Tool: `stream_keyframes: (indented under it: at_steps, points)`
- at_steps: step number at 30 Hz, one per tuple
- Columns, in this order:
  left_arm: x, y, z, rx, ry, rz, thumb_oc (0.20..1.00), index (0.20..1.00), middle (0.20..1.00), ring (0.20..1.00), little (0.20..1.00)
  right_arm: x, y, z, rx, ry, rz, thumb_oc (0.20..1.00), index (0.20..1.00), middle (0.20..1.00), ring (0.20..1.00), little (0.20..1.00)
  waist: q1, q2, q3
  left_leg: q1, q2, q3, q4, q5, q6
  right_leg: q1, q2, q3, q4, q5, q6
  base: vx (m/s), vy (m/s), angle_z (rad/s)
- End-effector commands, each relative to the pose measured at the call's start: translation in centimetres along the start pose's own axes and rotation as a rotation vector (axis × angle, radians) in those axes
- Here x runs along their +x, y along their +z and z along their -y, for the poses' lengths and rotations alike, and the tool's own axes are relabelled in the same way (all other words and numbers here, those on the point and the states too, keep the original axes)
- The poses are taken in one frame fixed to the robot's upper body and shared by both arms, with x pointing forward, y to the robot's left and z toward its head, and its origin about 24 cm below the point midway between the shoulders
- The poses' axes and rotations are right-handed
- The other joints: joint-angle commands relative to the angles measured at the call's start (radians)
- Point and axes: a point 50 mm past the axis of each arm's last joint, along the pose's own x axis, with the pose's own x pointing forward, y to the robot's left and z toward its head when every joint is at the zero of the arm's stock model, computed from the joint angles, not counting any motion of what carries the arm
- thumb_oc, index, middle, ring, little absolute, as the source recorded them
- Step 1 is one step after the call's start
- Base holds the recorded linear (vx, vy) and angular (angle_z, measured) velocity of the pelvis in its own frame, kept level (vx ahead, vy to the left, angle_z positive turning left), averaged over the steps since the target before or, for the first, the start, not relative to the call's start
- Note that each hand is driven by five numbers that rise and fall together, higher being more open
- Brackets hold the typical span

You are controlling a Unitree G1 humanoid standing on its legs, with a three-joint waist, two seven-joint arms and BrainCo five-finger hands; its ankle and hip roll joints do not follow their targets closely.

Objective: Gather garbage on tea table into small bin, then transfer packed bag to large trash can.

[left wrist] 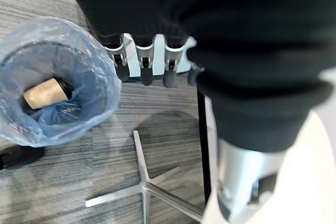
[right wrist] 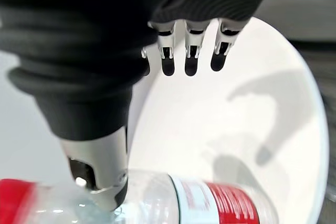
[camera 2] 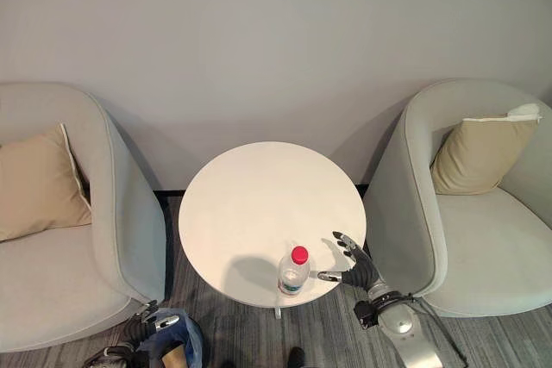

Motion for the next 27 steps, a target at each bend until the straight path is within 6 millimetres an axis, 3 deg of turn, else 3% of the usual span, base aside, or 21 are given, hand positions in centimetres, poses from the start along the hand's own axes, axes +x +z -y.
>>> stream_keyframes:
  at_steps: [1,9,15,23,24,25,27]
  points:
    - [0.6,2.3,-0.4,0.033,-0.007,0.097,1.000,1.000,1.000,1.000,1.000,1.2,3.0,0.2,-0.122,0.049,0.142,1.000,1.000,1.000,1.000,1.000,0.008,-0.022,0.011,0.029,0.036,-0.029,0.115,-0.176,-0.050,-0.010,-0.034,0.022,0.104,-0.170,0.051,0.00,-0.011,-0.03]
    - [0.3,1.4,0.1,0.049,-0.033,0.074,1.000,1.000,1.000,1.000,1.000,2.6,5.0,-1.2,-0.312,0.153,0.222,1.000,1.000,1.000,1.000,1.000,0.033,-0.002,0.012,0.037,0.037,-0.044,0.091,-0.158,-0.056,0.015,-0.036,-0.010,0.075,-0.169,0.052,0.00,-0.012,0.07]
    - [0.1,1.3,0.8,0.053,-0.061,0.084,1.000,1.000,1.000,1.000,1.000,5.3,6.6,-3.3,-0.267,0.176,0.256,1.000,1.000,1.000,1.000,1.000,0.066,0.017,0.033,0.023,0.035,-0.060,0.093,-0.150,-0.059,0.018,-0.040,-0.033,0.060,-0.166,0.051,-0.01,0.000,0.08]
    - [0.0,1.6,1.0,0.043,-0.078,0.098,1.000,1.000,1.000,1.000,1.000,7.5,5.5,-4.2,-0.223,0.138,0.157,1.000,1.000,1.000,1.000,1.000,0.108,0.034,0.071,-0.020,0.032,-0.091,0.103,-0.131,-0.062,0.005,-0.046,-0.063,0.050,-0.158,0.047,-0.04,0.003,0.16]
    - [0.0,1.6,1.0,0.043,-0.077,0.098,1.000,1.000,1.000,1.000,1.000,7.5,5.6,-4.2,-0.222,0.138,0.158,0.746,0.746,0.746,0.746,0.746,0.107,0.034,0.071,-0.021,0.032,-0.091,0.103,-0.131,-0.062,0.005,-0.046,-0.064,0.050,-0.158,0.047,-0.05,0.003,0.25]
    - [-0.1,1.6,1.0,0.040,-0.077,0.097,1.000,1.000,1.000,1.000,1.000,7.6,5.1,-4.1,-0.207,0.125,0.129,0.200,0.200,0.200,0.200,0.200,0.115,0.038,0.077,-0.028,0.030,-0.101,0.104,-0.127,-0.062,0.005,-0.047,-0.073,0.049,-0.158,0.046,-0.05,0.006,0.28]
    - [-0.1,1.5,1.0,0.038,-0.079,0.094,1.000,1.000,1.000,1.000,1.000,7.7,4.5,-4.0,-0.176,0.108,0.099,0.200,0.200,0.200,0.200,0.200,0.122,0.041,0.083,-0.034,0.028,-0.109,0.105,-0.124,-0.062,0.005,-0.049,-0.082,0.048,-0.157,0.045,-0.05,0.010,0.20]
